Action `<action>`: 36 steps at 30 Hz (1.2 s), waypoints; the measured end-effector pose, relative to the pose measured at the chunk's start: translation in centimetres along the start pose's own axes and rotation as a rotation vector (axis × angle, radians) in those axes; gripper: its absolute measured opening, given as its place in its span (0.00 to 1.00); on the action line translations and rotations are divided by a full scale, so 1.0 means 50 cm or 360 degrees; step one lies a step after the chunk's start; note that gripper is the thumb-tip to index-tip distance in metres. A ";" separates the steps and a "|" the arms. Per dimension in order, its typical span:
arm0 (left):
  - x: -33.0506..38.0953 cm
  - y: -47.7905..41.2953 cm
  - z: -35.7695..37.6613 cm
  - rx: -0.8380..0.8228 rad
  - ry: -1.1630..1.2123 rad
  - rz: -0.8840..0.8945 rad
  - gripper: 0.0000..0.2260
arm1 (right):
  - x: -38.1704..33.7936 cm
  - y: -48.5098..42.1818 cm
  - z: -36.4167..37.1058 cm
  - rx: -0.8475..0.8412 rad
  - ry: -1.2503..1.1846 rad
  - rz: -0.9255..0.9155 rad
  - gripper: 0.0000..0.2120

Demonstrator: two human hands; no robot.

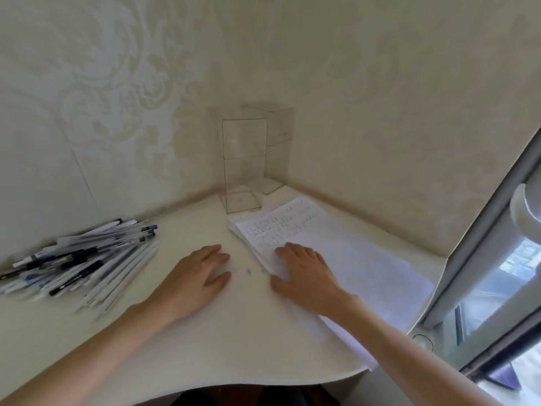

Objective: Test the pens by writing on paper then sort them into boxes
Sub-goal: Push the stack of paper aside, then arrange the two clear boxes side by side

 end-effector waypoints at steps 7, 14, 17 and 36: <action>-0.017 -0.005 -0.005 -0.0018 0.0022 -0.0022 0.26 | 0.080 -0.018 -0.031 -0.0127 -0.0052 0.0141 0.26; -0.022 -0.069 -0.072 0.0171 0.0601 -0.0117 0.23 | 0.025 -0.163 -0.104 0.0277 -0.1295 0.0165 0.31; -0.020 -0.138 -0.107 0.0274 0.0864 -0.0197 0.26 | 0.003 -0.243 -0.131 0.0449 -0.1625 0.0199 0.32; -0.073 -0.135 -0.105 0.0354 0.0831 -0.0211 0.39 | -0.083 -0.232 -0.055 0.0379 -0.1701 -0.0108 0.38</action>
Point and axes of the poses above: each hand's wrist, its own y-axis away from the middle knuckle, its own z-axis out of the palm, x = y × z, the point moved 4 cm from there along -y, towards the middle knuckle, and after that the axes turned 8 degrees about -z, right-handed, at the moved point
